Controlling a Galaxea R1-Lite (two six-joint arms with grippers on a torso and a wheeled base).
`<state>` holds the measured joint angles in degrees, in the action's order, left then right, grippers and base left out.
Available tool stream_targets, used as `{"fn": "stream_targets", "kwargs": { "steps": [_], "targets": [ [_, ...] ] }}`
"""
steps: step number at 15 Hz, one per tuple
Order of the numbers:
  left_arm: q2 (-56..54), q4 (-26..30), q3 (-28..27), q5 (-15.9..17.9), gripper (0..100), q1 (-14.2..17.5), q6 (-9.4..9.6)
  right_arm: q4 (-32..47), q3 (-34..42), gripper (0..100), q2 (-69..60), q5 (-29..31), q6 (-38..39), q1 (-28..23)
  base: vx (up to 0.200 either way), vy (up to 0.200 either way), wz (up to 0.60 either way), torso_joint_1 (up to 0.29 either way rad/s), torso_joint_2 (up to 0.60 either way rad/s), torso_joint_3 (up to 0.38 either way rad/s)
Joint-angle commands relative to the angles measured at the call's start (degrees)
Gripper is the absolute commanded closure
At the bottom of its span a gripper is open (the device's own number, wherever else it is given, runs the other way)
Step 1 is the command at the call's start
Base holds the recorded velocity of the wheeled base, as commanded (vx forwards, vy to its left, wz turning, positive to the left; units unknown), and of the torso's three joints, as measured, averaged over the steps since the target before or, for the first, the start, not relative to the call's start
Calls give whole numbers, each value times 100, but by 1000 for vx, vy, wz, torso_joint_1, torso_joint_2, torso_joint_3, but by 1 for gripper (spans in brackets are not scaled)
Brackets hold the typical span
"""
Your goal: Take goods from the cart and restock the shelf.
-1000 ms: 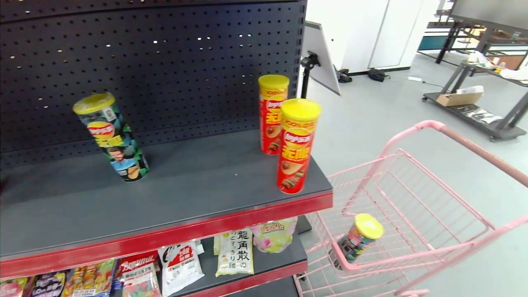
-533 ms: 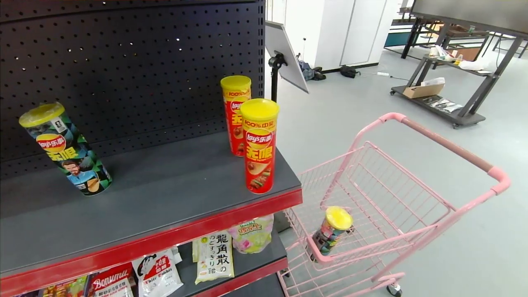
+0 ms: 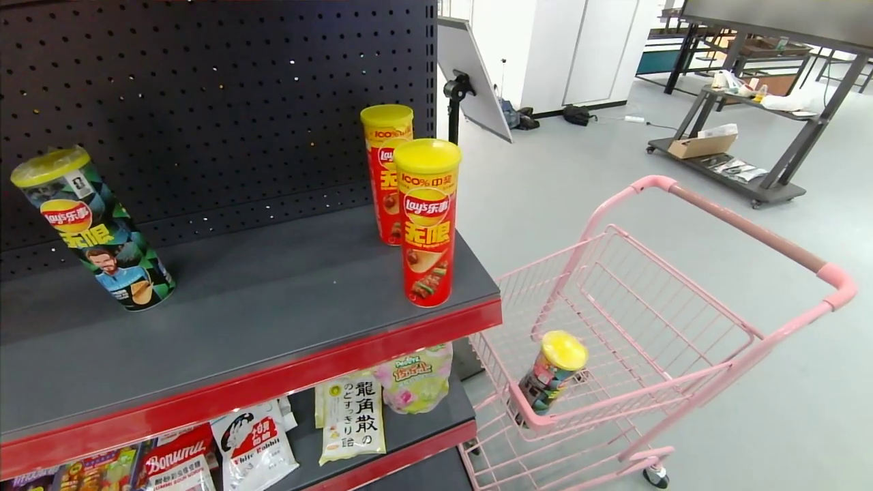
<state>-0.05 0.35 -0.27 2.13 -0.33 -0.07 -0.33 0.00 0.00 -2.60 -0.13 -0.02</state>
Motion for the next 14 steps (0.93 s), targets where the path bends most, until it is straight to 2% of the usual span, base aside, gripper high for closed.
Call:
{"fn": "stream_targets", "kwargs": {
  "steps": [1,8,14],
  "targets": [
    [5,0,0,6,0,-2,-1,-2,0,0,0,-4,-4,2,0,0,0,-149,388,212],
    [5,0,0,-2,0,-2,-1,-2,0,0,0,5,-4,2,0,0,0,-143,388,240],
    [5,0,0,-2,0,7,-1,-2,0,0,9,-4,-4,2,0,0,0,-161,500,329]
  ]
}}
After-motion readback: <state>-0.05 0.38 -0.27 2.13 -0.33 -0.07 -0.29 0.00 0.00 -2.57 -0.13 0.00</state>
